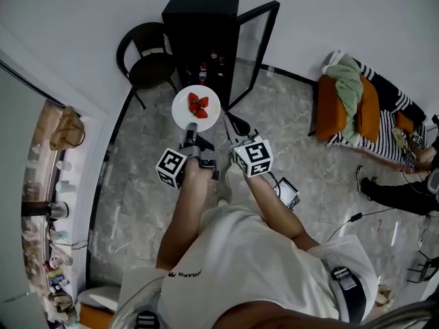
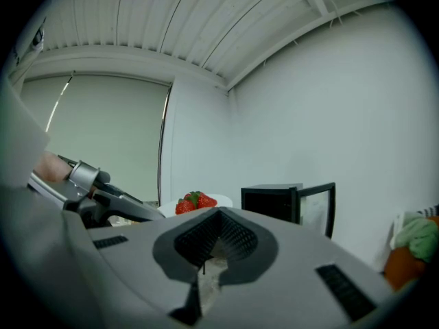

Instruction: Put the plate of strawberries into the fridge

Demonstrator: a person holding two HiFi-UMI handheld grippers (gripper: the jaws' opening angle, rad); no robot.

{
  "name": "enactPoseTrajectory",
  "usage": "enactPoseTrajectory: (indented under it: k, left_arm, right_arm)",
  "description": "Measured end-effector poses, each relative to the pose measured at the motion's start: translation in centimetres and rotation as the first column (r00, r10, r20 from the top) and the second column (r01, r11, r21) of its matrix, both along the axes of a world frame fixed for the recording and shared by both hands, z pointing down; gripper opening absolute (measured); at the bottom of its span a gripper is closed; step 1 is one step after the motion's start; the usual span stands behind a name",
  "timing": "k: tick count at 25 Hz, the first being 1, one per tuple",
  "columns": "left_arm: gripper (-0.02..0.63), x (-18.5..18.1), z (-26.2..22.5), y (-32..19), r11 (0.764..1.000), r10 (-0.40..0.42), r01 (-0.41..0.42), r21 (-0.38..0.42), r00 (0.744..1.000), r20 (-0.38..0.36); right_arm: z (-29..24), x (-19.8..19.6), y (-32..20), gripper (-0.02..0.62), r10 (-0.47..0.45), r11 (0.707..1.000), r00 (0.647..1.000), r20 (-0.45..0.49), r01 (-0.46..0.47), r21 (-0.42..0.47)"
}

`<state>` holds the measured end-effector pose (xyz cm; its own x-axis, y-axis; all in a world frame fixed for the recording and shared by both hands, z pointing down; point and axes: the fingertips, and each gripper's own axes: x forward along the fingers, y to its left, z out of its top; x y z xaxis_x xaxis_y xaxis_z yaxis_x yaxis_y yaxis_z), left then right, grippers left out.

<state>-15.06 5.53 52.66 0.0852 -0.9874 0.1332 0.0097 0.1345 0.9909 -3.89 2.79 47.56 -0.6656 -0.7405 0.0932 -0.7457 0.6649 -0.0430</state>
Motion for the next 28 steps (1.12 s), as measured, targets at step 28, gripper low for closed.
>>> enactPoseTrajectory:
  k: [28]
  left_arm:
    - [0.009, -0.5, 0.4, -26.4, 0.997, -0.07, 0.07, -0.015, 0.997, 0.036]
  right_arm:
    - [-0.1, -0.6, -27.4, 0.011, -0.062, 0.998, 0.998, 0.028, 0.062, 0.011]
